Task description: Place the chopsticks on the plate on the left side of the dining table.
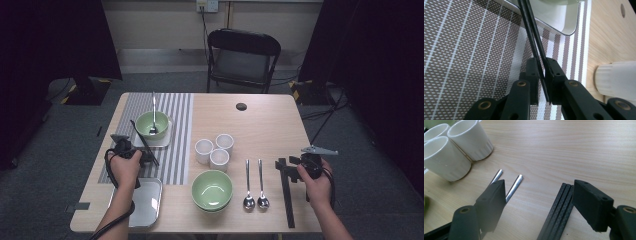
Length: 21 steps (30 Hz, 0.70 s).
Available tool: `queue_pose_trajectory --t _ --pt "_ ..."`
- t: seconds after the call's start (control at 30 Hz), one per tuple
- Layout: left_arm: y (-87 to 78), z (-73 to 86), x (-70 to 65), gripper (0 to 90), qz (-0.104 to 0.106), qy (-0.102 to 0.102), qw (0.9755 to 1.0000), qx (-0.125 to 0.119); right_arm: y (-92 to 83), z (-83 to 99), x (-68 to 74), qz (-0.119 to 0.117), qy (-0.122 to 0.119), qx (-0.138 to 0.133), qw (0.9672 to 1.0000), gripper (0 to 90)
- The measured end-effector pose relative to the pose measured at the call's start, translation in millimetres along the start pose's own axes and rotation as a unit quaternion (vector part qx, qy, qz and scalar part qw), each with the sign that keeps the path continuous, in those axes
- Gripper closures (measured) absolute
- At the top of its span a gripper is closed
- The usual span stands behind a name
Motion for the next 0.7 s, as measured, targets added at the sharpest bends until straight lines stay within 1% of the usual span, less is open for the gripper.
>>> queue_pose_trajectory --t 0.07,0.1,0.13,0.2,0.23,0.27,0.33,0.37,0.53,0.57,0.6,0.63,0.67,0.7 --pt "-0.9 0.0 -1.8 80.7 0.0 -0.005 1.0 -0.005 -0.5 -0.3 0.8 -0.001 0.001 0.0 1.0 26.4" --pt "-1.4 0.6 -2.0 80.9 0.0 -0.003 1.0 -0.003 -0.7 -0.4 0.9 -0.002 0.0 -0.001 1.0 26.4" --pt "-1.4 0.2 -3.6 81.1 0.004 -0.011 0.9999 -0.008 -0.8 -0.6 0.7 -0.001 0.0 -0.001 1.0 26.4" --pt "-2.6 0.3 -4.0 81.2 0.006 -0.009 0.9999 -0.009 -1.0 -0.8 0.7 -0.001 0.0 -0.002 1.0 26.4" --pt "-3.7 1.4 -2.6 81.8 0.002 -0.001 1.0 -0.001 -1.2 -0.8 0.8 -0.001 0.001 -0.002 1.0 26.4" --pt "-3.6 1.0 -3.2 81.8 0.004 -0.008 0.9999 -0.006 -1.2 -0.8 0.8 -0.001 0.001 -0.002 1.0 26.4" --pt "-3.8 1.3 -2.6 81.4 0.004 -0.011 0.9999 -0.006 -1.4 -1.0 0.9 -0.002 0.0 -0.002 1.0 26.3" --pt "-4.2 2.1 -1.4 81.4 0.003 -0.005 1.0 -0.001 -1.5 -1.0 1.1 -0.002 0.001 -0.002 1.0 26.3" --pt "-4.3 2.7 -1.2 81.3 0.005 -0.002 1.0 -0.001 -1.3 -1.1 0.6 -0.002 0.001 -0.003 1.0 26.3" --pt "-4.3 2.5 -1.4 81.5 0.006 -0.004 1.0 -0.002 -1.3 -1.1 0.5 -0.001 0.0 -0.003 1.0 26.3" --pt "-4.3 2.4 -0.8 81.7 0.003 -0.002 1.0 -0.001 -1.4 -1.0 0.5 0.0 0.0 -0.003 1.0 26.3" --pt "-4.1 2.1 -1.1 81.5 0.006 -0.004 1.0 -0.002 -1.4 -1.1 0.4 0.0 -0.001 -0.003 1.0 26.3" --pt "-3.4 1.6 -1.9 81.5 0.01 -0.01 0.9999 -0.006 -1.5 -1.0 0.7 0.0 0.0 -0.002 1.0 26.3" --pt "-3.3 1.7 -1.6 81.5 0.007 -0.009 0.9999 -0.004 -1.5 -1.0 0.8 0.001 0.0 -0.002 1.0 26.3"
Point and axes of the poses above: each handheld gripper's, and its own axes: y roughly forward along the jaws, z roughly out of its underside, x roughly to its left, the point moved 6 cm from there along y, roughly forward along the jaws, and after that the axes turned 10 degrees about x, right-handed, at the moved point
